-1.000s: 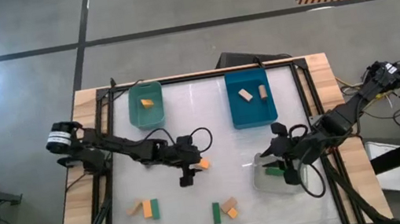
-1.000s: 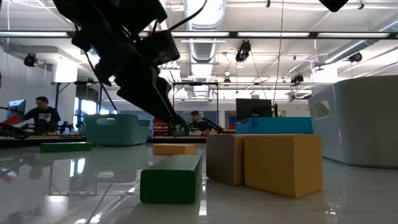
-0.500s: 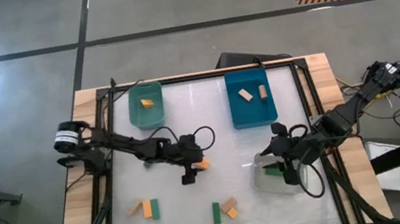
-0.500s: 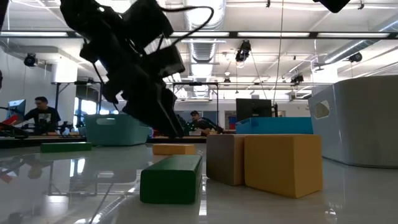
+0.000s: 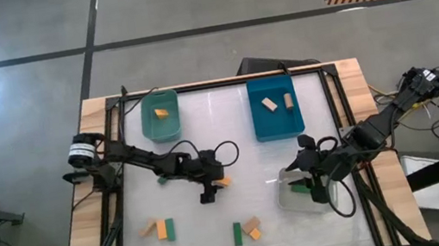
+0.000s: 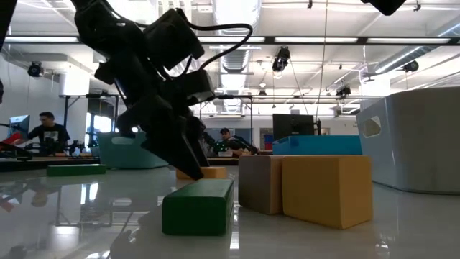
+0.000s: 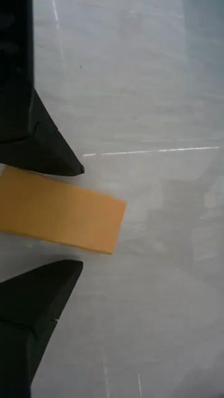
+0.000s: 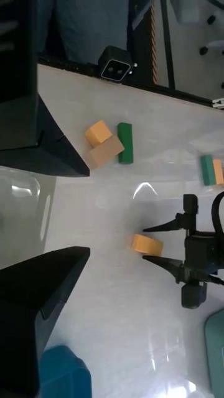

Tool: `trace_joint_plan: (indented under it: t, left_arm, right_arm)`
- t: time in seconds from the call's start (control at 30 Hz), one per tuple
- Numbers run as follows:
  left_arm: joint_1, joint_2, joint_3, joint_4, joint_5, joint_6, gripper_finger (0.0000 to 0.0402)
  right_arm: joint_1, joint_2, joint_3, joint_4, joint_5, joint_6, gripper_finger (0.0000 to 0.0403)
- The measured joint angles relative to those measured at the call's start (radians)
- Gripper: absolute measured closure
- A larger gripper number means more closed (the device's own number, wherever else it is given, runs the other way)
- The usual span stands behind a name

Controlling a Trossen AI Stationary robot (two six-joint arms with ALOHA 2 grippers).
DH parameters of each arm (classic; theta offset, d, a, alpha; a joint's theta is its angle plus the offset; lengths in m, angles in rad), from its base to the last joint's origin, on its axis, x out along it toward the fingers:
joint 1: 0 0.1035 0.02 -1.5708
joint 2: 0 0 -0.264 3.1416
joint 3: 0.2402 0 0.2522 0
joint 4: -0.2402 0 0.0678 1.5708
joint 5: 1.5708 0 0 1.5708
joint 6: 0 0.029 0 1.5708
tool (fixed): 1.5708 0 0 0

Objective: Sort & place blocks by color
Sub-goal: Put the yellow wooden block into the light blue bin

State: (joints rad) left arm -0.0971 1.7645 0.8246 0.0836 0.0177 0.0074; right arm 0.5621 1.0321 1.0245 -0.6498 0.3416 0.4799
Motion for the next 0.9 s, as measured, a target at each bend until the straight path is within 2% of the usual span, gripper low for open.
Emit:
trace_joint_plan:
  t: [0.37, 0.63, 0.9]
  left_arm:
    - [0.000, 0.000, 0.000, 0.001, 0.000, -0.001, 0.0285]
    - [0.000, -0.070, 0.000, -0.057, -0.023, -0.026, 0.0286]
    - [0.036, -0.259, 0.004, -0.292, -0.062, -0.026, 0.0286]
  right_arm:
    - [0.000, 0.000, -0.008, 0.000, 0.000, 0.010, 0.0216]
    - [0.000, 0.000, -0.008, 0.001, 0.001, 0.007, 0.0216]
    - [0.000, 0.000, -0.014, 0.003, 0.004, -0.013, 0.0216]
